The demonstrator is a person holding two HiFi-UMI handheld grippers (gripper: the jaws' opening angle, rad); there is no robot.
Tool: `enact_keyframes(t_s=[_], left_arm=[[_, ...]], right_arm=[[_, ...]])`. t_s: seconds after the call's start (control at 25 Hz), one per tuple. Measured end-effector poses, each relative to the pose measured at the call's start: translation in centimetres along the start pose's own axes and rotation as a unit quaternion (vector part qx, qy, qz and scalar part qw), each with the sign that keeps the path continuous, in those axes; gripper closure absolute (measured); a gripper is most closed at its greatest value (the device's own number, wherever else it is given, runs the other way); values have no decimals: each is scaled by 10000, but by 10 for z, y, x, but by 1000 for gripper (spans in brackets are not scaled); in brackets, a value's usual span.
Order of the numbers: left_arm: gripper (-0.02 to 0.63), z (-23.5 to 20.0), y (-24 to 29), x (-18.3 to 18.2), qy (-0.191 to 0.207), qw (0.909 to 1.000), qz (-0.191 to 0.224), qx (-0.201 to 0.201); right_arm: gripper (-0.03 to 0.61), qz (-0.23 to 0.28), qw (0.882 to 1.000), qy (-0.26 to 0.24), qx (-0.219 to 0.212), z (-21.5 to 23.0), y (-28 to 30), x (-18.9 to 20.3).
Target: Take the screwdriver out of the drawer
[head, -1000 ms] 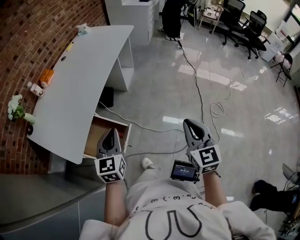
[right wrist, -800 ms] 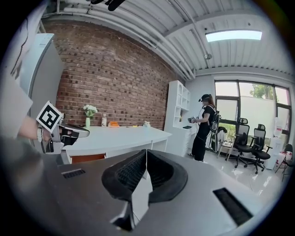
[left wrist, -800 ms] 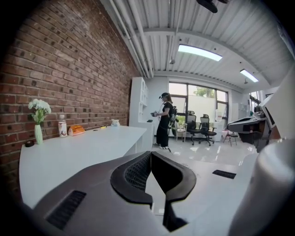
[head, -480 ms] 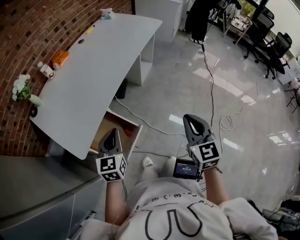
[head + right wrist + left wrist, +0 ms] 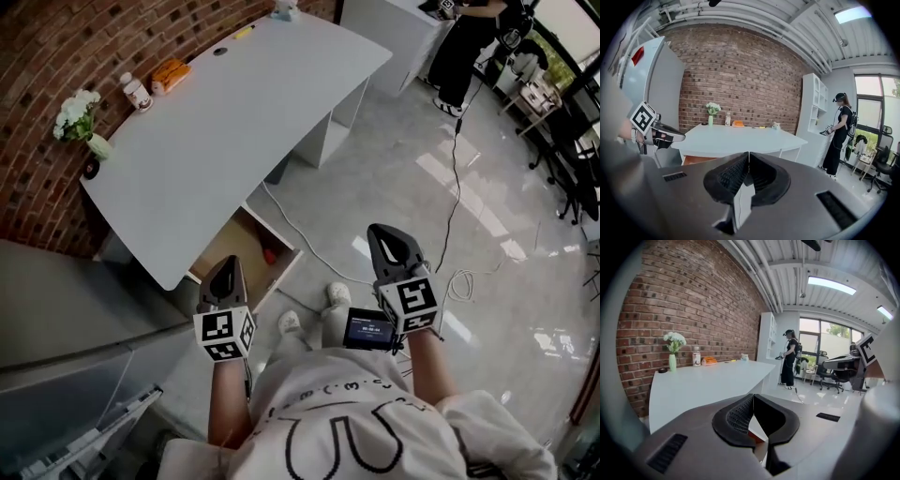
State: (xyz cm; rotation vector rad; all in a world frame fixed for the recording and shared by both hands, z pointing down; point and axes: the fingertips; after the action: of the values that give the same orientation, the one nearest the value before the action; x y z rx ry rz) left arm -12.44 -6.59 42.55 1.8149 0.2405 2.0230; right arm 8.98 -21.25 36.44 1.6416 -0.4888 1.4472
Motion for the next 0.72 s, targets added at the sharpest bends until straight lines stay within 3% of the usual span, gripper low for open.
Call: enact_keyframes(t_s=[0.32, 0.72], left_arm=[[600, 6, 18, -5, -223, 9974, -162, -665], [600, 29, 42, -8, -471, 9875, -382, -1455]], right_arm=[[558, 16, 9975, -112, -691, 32, 40, -18], [558, -162, 9889, -168, -1467, 82, 72, -14]])
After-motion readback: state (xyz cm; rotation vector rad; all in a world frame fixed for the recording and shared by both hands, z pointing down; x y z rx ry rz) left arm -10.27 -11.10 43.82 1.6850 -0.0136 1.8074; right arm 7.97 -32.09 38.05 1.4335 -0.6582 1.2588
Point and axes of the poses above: the fingertips, and each gripper's own axes: y forward along the fingers, z to its right, x out of its underside, and after that the axes turned 13 degrees about y, right-handed
